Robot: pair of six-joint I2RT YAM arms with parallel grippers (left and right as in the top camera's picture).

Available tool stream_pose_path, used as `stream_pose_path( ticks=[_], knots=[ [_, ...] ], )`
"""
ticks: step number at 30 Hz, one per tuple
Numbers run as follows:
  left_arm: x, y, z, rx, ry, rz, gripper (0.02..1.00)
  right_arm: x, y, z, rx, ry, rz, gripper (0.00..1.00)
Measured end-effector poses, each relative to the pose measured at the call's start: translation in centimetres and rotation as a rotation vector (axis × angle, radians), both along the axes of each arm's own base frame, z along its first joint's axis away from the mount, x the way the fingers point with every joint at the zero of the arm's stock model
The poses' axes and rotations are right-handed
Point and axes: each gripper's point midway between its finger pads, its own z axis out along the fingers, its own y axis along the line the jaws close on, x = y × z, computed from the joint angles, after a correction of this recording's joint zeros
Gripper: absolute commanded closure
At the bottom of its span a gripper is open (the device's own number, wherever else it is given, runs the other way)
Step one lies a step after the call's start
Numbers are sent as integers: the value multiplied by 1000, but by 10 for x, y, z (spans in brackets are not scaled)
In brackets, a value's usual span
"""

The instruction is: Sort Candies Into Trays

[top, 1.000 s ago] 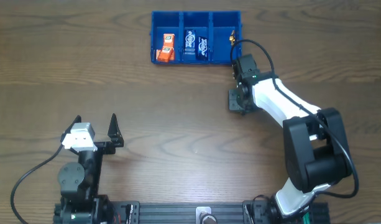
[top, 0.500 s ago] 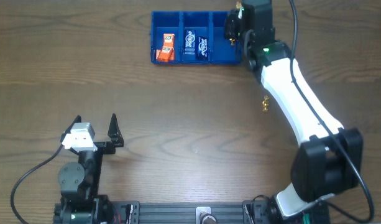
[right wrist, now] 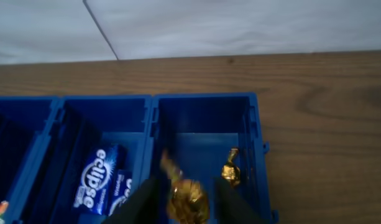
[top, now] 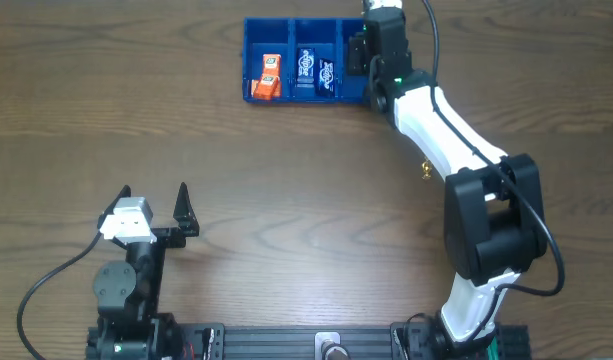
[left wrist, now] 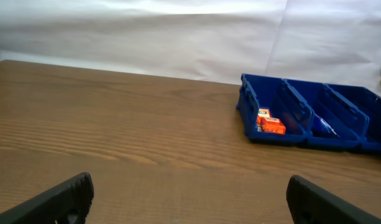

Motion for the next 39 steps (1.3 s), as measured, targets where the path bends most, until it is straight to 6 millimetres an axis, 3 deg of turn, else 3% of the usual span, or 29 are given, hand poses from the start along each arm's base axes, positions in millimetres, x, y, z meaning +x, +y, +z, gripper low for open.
stream_pose_path(
  ticks=[10,14,18,20,23,26,29,32,39],
  knots=[
    [0,0,0,0,0,0,20,-24,-6,-10,-45,136,9,358],
    [0,0,0,0,0,0,20,-53,-27,28,-60,166,7,279],
    [0,0,0,0,0,0,20,-92,-70,83,-92,156,-29,211],
    [0,0,0,0,0,0,23,-108,-87,95,-104,158,-49,202],
    [0,0,0,0,0,0,20,-136,-103,66,-144,264,-55,198],
    [0,0,0,0,0,0,20,-161,-109,-1,-182,437,-38,198],
    [0,0,0,0,0,0,20,-186,-115,-56,-205,578,-31,198],
    [0,0,0,0,0,0,20,-201,-121,-81,-203,650,-34,205],
    [0,0,0,0,0,0,23,-198,-121,-99,-165,682,-23,240]
  ],
)
